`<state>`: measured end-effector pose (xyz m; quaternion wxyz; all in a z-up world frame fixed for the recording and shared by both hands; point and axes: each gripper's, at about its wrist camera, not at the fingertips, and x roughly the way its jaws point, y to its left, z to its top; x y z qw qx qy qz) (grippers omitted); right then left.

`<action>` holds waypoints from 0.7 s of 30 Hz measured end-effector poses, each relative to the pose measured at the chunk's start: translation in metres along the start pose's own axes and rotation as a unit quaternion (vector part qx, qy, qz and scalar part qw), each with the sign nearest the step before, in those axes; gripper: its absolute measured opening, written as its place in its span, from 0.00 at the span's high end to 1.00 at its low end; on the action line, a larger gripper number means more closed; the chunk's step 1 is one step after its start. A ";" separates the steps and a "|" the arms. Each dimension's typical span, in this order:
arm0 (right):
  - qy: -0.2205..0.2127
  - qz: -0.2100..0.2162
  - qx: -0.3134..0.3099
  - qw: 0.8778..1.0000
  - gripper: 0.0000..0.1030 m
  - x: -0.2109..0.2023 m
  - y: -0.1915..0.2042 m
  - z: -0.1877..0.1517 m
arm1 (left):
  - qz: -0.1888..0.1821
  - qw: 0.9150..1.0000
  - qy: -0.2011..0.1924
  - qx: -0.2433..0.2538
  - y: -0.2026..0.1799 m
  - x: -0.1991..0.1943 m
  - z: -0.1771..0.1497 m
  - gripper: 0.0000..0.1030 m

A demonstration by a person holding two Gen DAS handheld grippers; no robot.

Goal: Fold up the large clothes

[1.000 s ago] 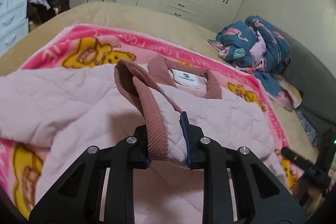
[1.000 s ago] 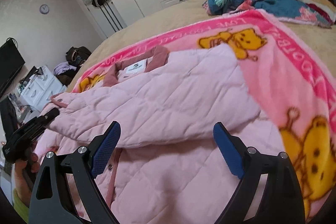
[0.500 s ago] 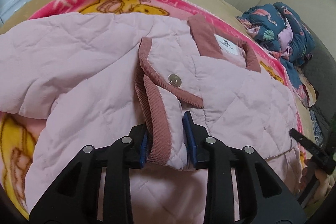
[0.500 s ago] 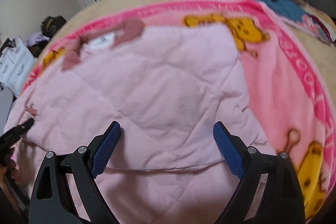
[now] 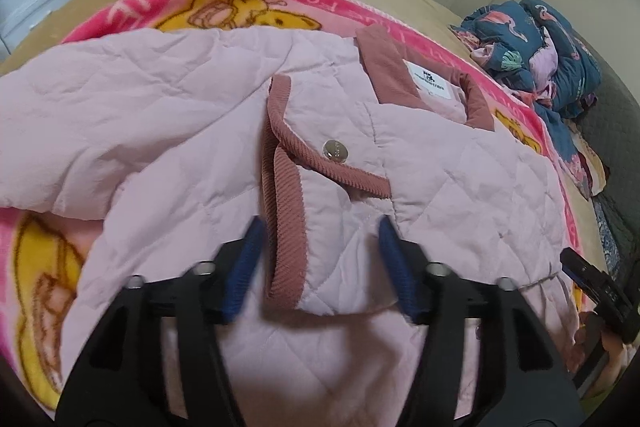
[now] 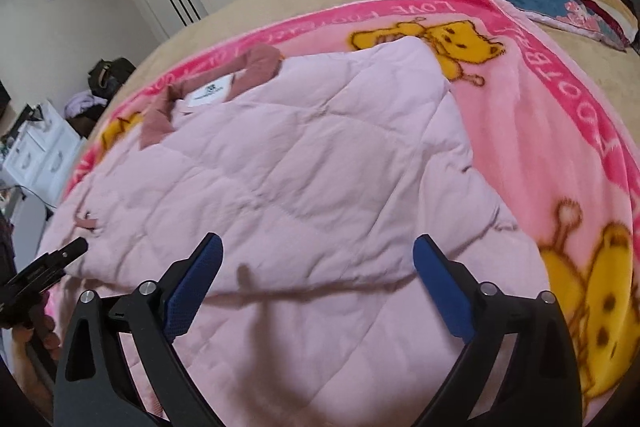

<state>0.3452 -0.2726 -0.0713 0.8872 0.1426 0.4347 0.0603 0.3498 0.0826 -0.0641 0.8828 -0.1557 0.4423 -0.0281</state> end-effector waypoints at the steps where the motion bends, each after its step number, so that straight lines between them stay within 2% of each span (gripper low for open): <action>1: 0.000 0.005 0.002 1.000 0.07 -0.002 0.001 -0.002 | 0.004 1.000 -0.004 0.003 -0.001 -0.004 0.000 0.35; 2: 0.001 0.015 0.004 1.000 0.07 -0.004 0.003 -0.004 | 0.007 1.000 -0.005 0.004 0.000 -0.007 0.002 0.33; 6: -0.002 0.037 0.003 0.999 0.04 -0.013 0.013 -0.008 | 0.011 1.000 -0.009 -0.006 0.004 -0.020 0.003 0.09; 15: -0.021 0.059 -0.019 0.998 0.04 -0.033 0.047 -0.011 | 0.036 0.999 -0.008 -0.033 0.022 -0.044 -0.001 0.09; 21: -0.027 0.077 -0.045 0.996 0.04 -0.042 0.076 -0.009 | 0.051 0.998 -0.012 -0.033 0.032 -0.056 0.000 0.09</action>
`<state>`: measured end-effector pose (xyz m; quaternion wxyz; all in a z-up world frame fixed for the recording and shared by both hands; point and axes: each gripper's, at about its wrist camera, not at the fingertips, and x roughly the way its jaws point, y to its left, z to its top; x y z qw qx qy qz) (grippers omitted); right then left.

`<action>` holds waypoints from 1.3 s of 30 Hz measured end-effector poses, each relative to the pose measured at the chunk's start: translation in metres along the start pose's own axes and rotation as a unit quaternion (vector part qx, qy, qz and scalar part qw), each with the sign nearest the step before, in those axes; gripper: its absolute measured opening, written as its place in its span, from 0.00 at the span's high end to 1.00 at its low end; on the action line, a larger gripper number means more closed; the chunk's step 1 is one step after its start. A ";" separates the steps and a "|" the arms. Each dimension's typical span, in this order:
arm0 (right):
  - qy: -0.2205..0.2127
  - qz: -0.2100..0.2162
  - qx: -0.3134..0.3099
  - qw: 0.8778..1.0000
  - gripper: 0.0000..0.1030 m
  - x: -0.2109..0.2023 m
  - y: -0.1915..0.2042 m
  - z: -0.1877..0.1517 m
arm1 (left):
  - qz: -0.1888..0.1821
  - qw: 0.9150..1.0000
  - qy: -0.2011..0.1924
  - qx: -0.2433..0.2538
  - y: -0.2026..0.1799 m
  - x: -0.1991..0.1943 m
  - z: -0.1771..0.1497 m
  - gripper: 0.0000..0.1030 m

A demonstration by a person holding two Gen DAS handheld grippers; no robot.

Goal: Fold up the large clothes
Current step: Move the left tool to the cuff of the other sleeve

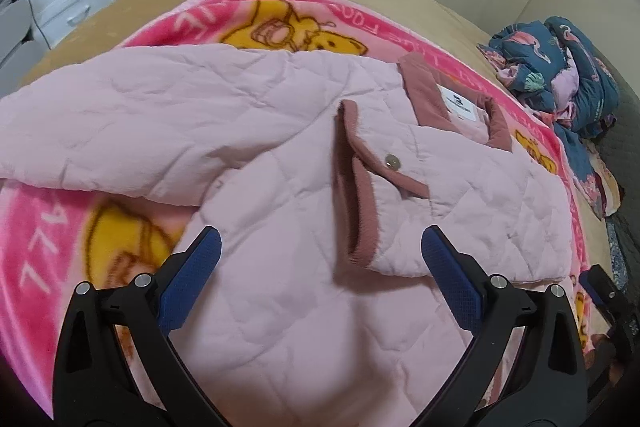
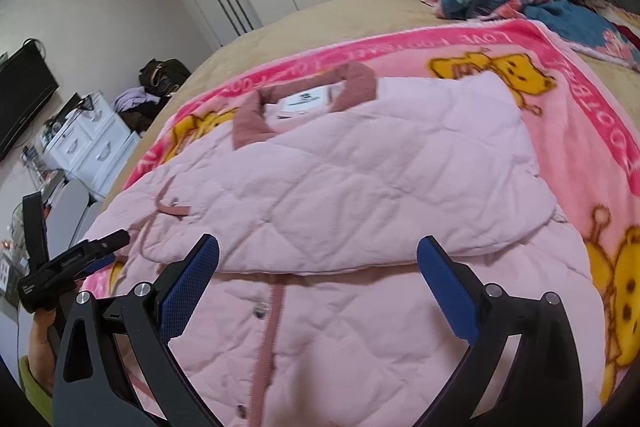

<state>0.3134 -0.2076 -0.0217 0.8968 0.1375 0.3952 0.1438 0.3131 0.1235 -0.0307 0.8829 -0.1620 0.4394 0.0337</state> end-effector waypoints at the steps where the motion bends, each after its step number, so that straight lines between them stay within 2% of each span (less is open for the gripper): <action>1: 0.000 0.002 -0.003 1.000 0.04 0.000 0.003 0.000 | 0.002 1.000 -0.001 0.000 0.002 -0.001 0.000 0.09; 13: -0.002 0.033 -0.045 0.998 0.04 0.009 0.062 0.009 | 0.028 0.999 -0.020 -0.025 0.033 -0.017 0.010 0.09; 20: 0.000 0.055 -0.076 0.996 0.04 0.019 0.099 0.015 | 0.043 0.997 -0.028 -0.062 0.068 -0.024 0.015 0.09; 30: 0.016 0.079 -0.126 0.989 0.04 0.042 0.154 0.015 | 0.045 0.988 -0.036 -0.143 0.129 -0.032 0.018 0.09; 39: 0.048 0.097 -0.167 0.980 0.04 0.073 0.199 0.006 | 0.057 0.979 -0.046 -0.188 0.165 -0.039 0.017 0.09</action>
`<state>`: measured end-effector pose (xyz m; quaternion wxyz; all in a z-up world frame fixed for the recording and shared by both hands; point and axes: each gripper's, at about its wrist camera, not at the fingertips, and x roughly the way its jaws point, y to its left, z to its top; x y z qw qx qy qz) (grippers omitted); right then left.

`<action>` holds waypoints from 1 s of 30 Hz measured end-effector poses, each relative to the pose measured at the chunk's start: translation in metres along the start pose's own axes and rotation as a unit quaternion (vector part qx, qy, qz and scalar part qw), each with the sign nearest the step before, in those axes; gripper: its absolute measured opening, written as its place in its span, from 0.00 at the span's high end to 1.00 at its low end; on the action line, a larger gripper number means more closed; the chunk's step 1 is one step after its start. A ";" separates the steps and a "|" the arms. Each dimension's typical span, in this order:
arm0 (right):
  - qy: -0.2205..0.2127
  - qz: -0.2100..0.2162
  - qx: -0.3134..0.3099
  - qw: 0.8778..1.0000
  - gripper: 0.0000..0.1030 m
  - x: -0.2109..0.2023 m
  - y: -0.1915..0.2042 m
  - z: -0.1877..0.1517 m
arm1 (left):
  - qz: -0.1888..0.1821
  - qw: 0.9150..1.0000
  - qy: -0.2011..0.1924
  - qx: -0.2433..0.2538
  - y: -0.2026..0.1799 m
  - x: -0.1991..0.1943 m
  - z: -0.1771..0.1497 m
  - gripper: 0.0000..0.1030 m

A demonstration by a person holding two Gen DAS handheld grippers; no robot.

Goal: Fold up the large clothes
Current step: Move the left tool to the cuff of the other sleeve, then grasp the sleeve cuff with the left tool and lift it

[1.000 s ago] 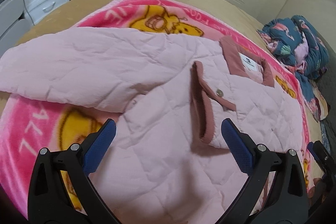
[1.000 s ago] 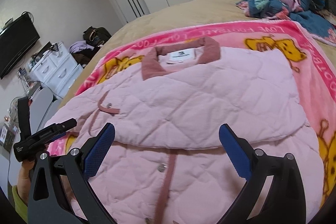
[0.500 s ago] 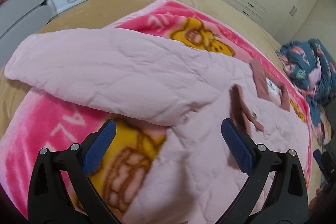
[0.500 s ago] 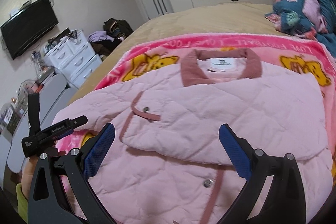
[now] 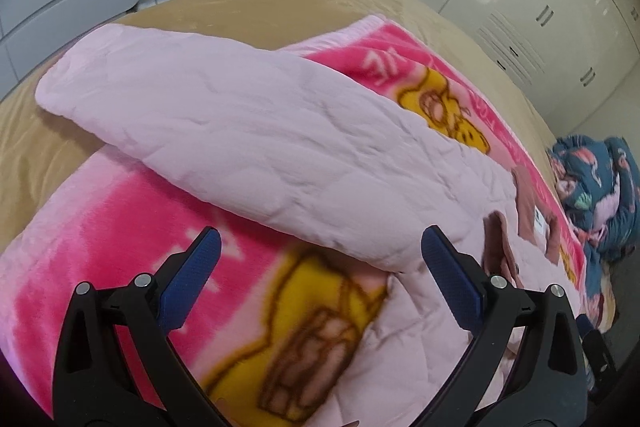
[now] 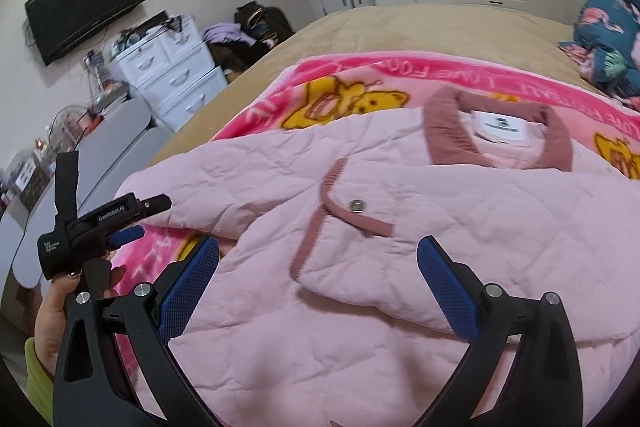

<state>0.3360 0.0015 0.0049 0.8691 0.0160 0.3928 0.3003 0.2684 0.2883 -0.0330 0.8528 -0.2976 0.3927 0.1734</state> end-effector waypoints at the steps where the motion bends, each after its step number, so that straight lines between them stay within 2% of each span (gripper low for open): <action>1: 0.002 0.001 -0.003 1.000 0.04 0.003 0.003 0.001 | 0.001 1.000 -0.001 -0.004 0.003 0.000 0.001 0.09; 11: 0.033 0.033 -0.046 0.998 0.04 0.041 0.047 0.005 | 0.011 0.999 -0.013 -0.047 0.037 0.009 0.010 0.09; 15: 0.043 0.038 -0.049 0.997 0.04 0.048 0.052 0.001 | 0.012 0.996 -0.018 -0.085 0.058 0.023 0.016 0.09; 18: 0.049 0.037 -0.050 0.997 0.04 0.049 0.048 -0.003 | 0.003 0.992 -0.025 -0.126 0.080 0.031 0.023 0.09; 22: 0.052 0.022 -0.048 0.997 0.04 0.043 0.031 -0.009 | 0.020 0.986 -0.061 -0.156 0.099 0.028 0.031 0.09; 24: 0.053 0.012 -0.045 0.998 0.04 0.038 0.020 -0.013 | 0.014 0.982 -0.072 -0.175 0.108 0.033 0.032 0.09; 30: 0.038 -0.003 0.001 0.999 0.04 0.019 -0.016 -0.026 | 0.035 0.981 -0.099 -0.162 0.104 0.041 0.038 0.09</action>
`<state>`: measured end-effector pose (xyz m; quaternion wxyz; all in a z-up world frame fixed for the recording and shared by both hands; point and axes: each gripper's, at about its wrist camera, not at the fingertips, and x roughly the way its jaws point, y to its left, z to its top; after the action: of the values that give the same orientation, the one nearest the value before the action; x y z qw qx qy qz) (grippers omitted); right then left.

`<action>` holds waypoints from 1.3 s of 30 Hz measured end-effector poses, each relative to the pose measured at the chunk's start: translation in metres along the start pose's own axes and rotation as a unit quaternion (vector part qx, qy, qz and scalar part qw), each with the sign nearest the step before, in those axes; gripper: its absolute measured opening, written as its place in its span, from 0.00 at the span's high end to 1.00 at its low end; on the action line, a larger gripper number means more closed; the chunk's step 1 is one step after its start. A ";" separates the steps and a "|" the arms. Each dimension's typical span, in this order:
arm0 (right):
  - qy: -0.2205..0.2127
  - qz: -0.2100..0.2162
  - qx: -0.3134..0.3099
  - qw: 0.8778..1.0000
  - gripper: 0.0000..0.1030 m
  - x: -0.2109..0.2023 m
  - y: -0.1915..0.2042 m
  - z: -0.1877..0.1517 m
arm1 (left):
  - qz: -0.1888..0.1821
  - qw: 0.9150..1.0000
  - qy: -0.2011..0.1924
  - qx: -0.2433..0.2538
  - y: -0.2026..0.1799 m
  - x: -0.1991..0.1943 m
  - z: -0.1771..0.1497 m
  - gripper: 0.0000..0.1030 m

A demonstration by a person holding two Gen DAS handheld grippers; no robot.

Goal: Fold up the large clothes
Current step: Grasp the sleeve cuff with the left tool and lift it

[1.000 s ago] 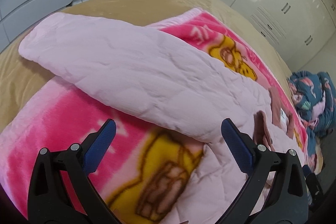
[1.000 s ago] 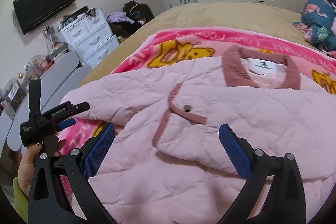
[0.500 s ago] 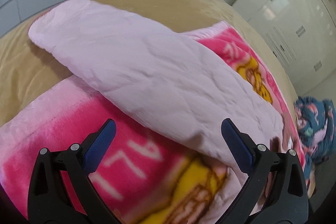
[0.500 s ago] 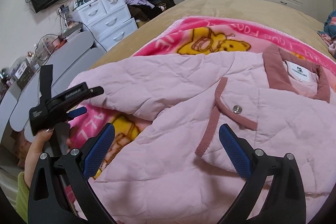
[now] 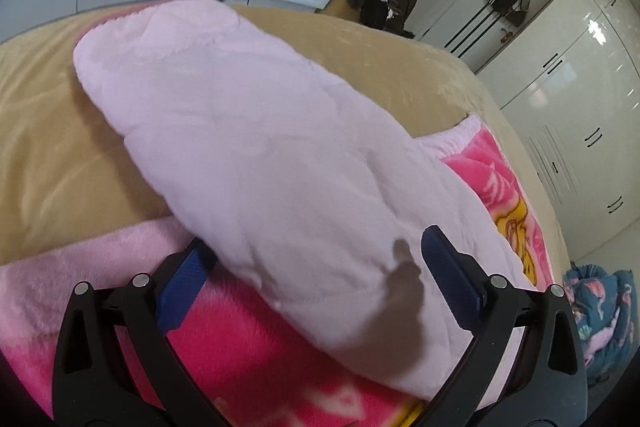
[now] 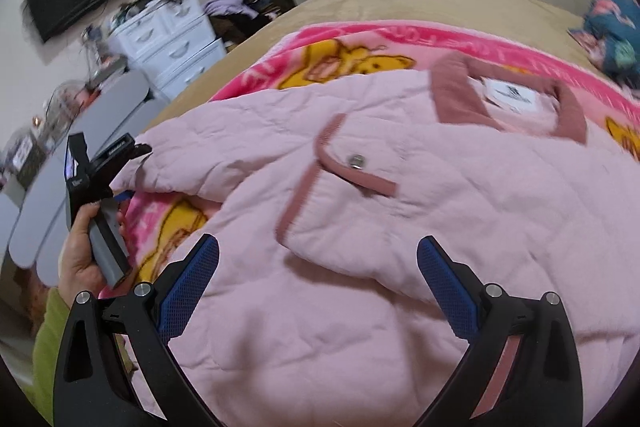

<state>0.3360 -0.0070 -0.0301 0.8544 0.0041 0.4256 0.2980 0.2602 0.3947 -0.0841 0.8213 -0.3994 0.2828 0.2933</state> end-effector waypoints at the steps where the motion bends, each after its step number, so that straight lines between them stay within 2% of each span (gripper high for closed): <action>1: -0.002 -0.004 0.008 1.000 0.04 -0.003 -0.005 -0.002 | -0.001 1.000 -0.002 0.004 -0.001 0.000 0.001 0.09; 2: -0.005 -0.005 0.012 1.000 0.04 -0.006 -0.008 -0.004 | -0.002 1.000 -0.007 0.012 -0.003 -0.002 0.001 0.13; 3: -0.007 -0.004 0.015 1.000 0.04 -0.008 -0.010 -0.005 | 0.006 1.000 -0.012 0.021 -0.005 -0.003 0.002 0.36; 4: -0.010 -0.006 0.019 1.000 0.04 -0.012 -0.013 -0.007 | 0.018 0.999 -0.024 0.029 -0.005 -0.008 0.003 0.67; 6: -0.018 -0.006 0.024 1.000 0.04 -0.019 -0.015 -0.009 | -0.020 0.999 -0.031 0.010 0.002 -0.015 0.007 0.81; 7: -0.020 -0.004 0.026 0.999 0.04 -0.022 -0.015 -0.010 | -0.031 0.999 -0.035 0.008 0.002 -0.018 0.009 0.86; 12: -0.037 -0.009 0.039 0.998 0.04 -0.041 -0.025 -0.015 | -0.076 0.994 -0.077 0.030 -0.020 -0.054 0.018 0.89; 16: -0.043 -0.017 0.058 0.997 0.04 -0.052 -0.038 -0.020 | -0.116 0.984 -0.113 0.072 -0.055 -0.096 0.020 0.90; 21: -0.052 -0.021 0.074 0.996 0.04 -0.067 -0.048 -0.026 | -0.149 0.972 -0.133 0.121 -0.091 -0.134 0.012 0.90; 29: -0.064 -0.019 0.094 0.993 0.04 -0.087 -0.063 -0.038 | -0.182 0.957 -0.143 0.174 -0.135 -0.162 -0.011 0.90; 37: -0.080 -0.029 0.121 0.989 0.04 -0.111 -0.087 -0.049 | -0.230 0.927 -0.148 0.256 -0.180 -0.189 -0.053 0.90; 39: -0.084 -0.032 0.128 0.988 0.04 -0.117 -0.095 -0.052 | -0.237 0.916 -0.148 0.289 -0.196 -0.194 -0.070 0.90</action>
<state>0.2922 -0.1576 -0.0035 0.8887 0.1250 0.3870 0.2118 0.2533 0.1880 0.1109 0.9788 -0.1518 0.1278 0.0508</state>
